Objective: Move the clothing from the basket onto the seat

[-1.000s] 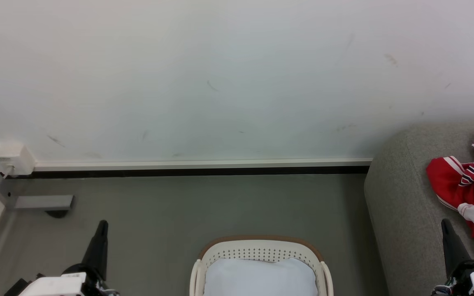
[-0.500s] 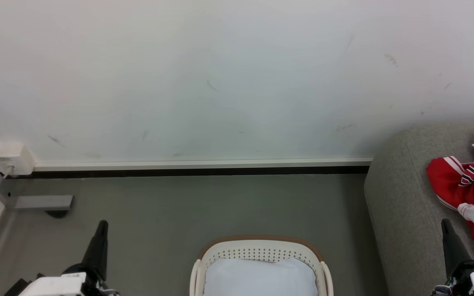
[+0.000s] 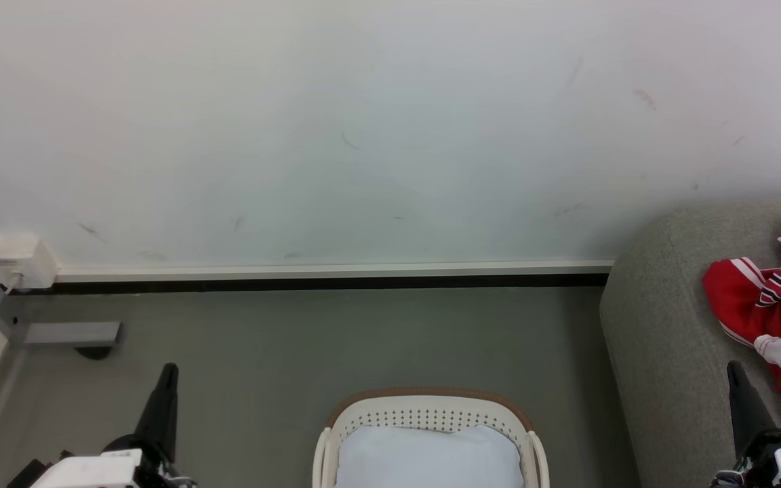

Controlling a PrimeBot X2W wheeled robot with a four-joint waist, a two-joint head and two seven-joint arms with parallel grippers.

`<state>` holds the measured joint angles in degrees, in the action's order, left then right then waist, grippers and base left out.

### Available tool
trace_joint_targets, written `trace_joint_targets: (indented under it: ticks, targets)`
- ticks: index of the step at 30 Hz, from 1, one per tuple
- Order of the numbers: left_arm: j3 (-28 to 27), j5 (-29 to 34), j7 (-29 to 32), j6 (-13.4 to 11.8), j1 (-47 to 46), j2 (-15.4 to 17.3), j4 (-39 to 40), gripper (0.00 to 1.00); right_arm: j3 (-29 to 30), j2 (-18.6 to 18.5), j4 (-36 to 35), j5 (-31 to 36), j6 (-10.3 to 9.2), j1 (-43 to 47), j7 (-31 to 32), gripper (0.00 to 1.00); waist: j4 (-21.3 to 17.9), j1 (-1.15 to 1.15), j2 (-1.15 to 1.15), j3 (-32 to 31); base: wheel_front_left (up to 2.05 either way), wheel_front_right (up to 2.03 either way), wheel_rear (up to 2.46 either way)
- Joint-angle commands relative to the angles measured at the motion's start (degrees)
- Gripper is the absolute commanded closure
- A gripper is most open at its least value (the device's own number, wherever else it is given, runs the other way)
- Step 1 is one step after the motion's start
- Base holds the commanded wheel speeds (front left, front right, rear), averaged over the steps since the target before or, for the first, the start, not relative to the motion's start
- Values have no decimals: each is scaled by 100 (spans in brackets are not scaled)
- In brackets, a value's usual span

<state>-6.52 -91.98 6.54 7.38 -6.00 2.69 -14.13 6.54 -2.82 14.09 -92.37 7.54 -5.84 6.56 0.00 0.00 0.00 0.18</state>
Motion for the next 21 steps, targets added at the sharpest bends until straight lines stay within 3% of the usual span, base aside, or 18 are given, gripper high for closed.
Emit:
trace_joint_targets:
  ticks: [1,21]
  targets:
    - [-7,-79,21,20,-45,35,19,100,18,-6,-21,-8,-10,-68,15,100,0,0,0,0,0,0,0]
    - [-6,-79,20,20,-45,36,19,100,18,-6,-22,-8,-10,-68,15,100,0,0,0,0,0,0,0]
